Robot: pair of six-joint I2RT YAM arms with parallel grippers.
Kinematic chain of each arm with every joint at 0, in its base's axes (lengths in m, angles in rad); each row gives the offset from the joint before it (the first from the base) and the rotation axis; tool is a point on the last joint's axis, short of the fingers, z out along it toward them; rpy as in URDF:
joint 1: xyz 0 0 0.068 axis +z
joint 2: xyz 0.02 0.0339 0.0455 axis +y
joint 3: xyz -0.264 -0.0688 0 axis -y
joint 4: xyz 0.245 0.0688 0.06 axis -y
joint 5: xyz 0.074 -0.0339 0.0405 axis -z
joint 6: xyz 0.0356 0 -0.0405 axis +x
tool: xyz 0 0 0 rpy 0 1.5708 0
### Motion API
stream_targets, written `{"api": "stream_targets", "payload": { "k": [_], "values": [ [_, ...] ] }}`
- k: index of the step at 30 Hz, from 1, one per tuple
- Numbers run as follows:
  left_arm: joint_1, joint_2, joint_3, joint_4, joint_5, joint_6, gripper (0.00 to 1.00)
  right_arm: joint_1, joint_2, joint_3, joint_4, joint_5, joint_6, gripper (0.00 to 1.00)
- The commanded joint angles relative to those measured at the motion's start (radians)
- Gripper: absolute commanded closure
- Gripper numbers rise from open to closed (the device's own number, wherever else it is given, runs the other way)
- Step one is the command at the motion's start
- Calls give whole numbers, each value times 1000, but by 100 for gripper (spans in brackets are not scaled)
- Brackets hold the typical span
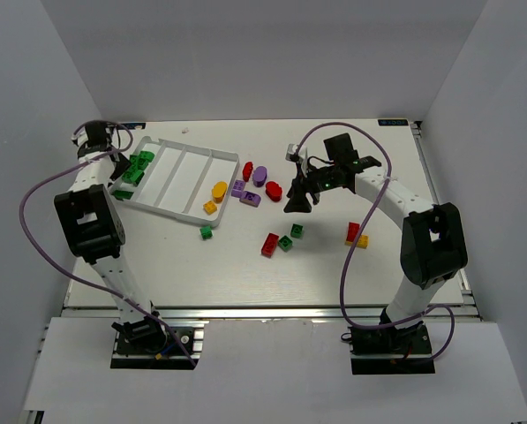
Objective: Sort the legos into containers by color
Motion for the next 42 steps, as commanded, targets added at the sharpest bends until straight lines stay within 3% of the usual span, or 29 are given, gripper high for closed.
{"api": "stream_targets", "payload": {
  "k": [1,6,8,11,12,15,16,19,21,25,29,42],
  "values": [
    [5,-17,29,5,-17,-3,33,-2,-35,31,-1,-12,-13,35],
    [3,-167,-74,46,99,3,30,-2,-61,16,30,40,-2,30],
    [2,-241,-140,88,156,17,28,-2,-65,4,54,78,4,16],
    [3,-405,-308,123,218,15,13,-3,-29,37,-43,139,-40,11],
    [3,-489,-349,123,189,8,2,-2,1,53,-90,155,-106,11],
    [12,-611,-502,105,114,-32,2,-2,12,35,-167,199,-220,11],
    [16,-683,-562,96,66,-43,2,-2,1,12,-168,205,-334,11],
    [25,-793,-621,83,127,-43,2,-3,-48,-100,-144,231,-567,11],
    [25,-835,-661,82,197,-43,2,-2,-61,-148,-127,239,-636,11],
    [23,-922,-725,83,406,-55,4,-3,-31,-137,-115,201,-610,11],
    [22,-1008,-794,50,492,-68,8,-2,4,-146,-69,192,-543,11],
    [20,-1237,-994,-29,512,-118,9,18,63,-202,47,258,-478,14]
  ]
}}
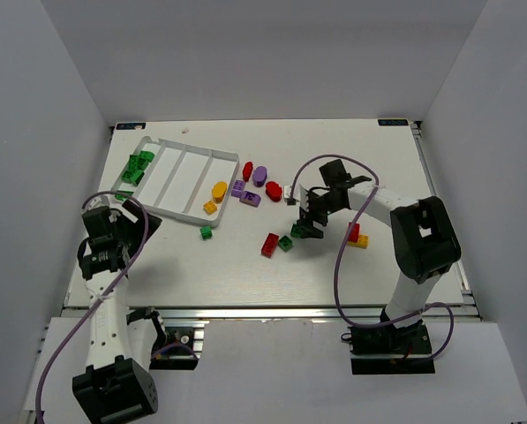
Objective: Sort the legos into containers by color
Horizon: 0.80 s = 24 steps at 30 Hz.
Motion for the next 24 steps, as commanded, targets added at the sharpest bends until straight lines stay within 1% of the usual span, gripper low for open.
{"api": "stream_targets", "payload": {
  "k": [1,12,14,16,18,20,21,22,24],
  "values": [
    [-1,-32,-17,-8,21,-29,9,9,13,-3,35,0,17,15],
    [-1,-13,-24,16,40,-44,9,50,67,-6,76,25,43,25],
    [0,-16,-27,24,50,-52,9,53,77,-10,96,38,52,28],
    [0,-22,-34,33,58,-59,9,53,84,-10,109,46,74,33],
    [0,-27,-43,44,83,-73,9,53,84,-14,129,49,82,35],
    [-1,-33,-61,70,110,-88,9,55,84,-17,136,51,82,42],
    [-1,-33,-70,82,151,-104,9,55,84,-17,136,51,80,46],
    [0,-33,-87,113,176,-113,9,53,82,-16,133,49,77,54],
    [-1,-33,-104,145,221,-147,10,55,76,-11,117,46,68,64]
  ]
}}
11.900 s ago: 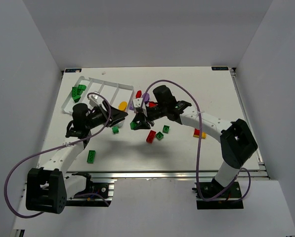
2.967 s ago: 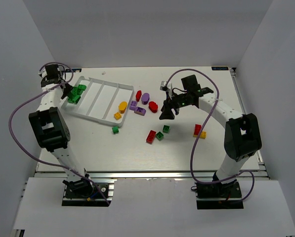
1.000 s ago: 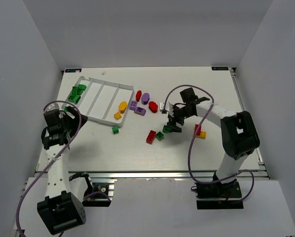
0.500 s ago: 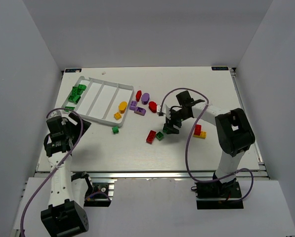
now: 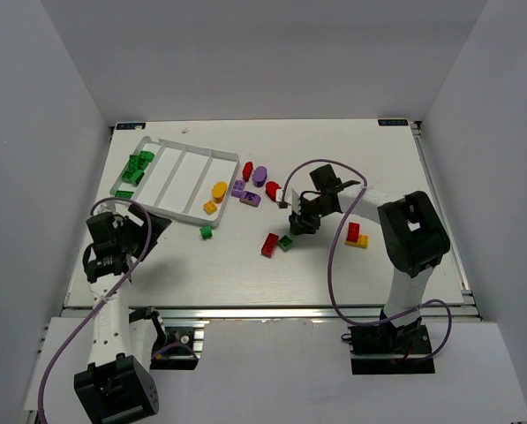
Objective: Sort the legos into containers by color
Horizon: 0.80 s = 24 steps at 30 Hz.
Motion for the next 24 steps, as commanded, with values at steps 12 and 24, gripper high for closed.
{"api": "stream_targets", "payload": {
  "k": [12,24],
  "values": [
    [-242,31,-118,462,230,-275,15,57,-153,115,-20,-200,86,92],
    [-547,232,-55,711,188,-360,17,250,-198,198,106,-231,298,92]
  ]
}}
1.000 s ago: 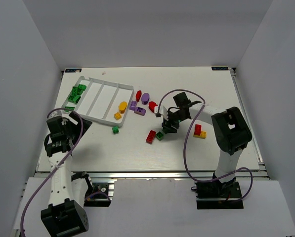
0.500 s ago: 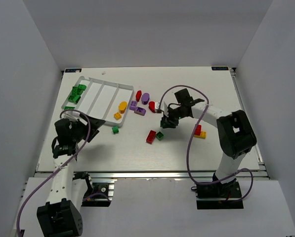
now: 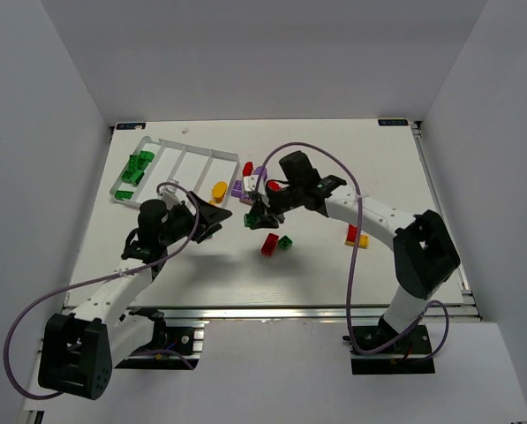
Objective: Sort the legos into containers by color
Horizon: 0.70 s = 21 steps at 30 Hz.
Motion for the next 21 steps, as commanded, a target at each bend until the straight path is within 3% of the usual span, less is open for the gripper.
{"api": "stream_targets", "payload": {
  "k": [1,10,21],
  "values": [
    [-60,41,52,91,-2,-11,17,33,-34,41,55,-28,74,92],
    [-136,85,45,144,-18,-27,21,63,-38,50,95,-33,114,91],
    [-168,134,48,187,19,-36,40,71,-39,53,124,-33,143,89]
  ]
}}
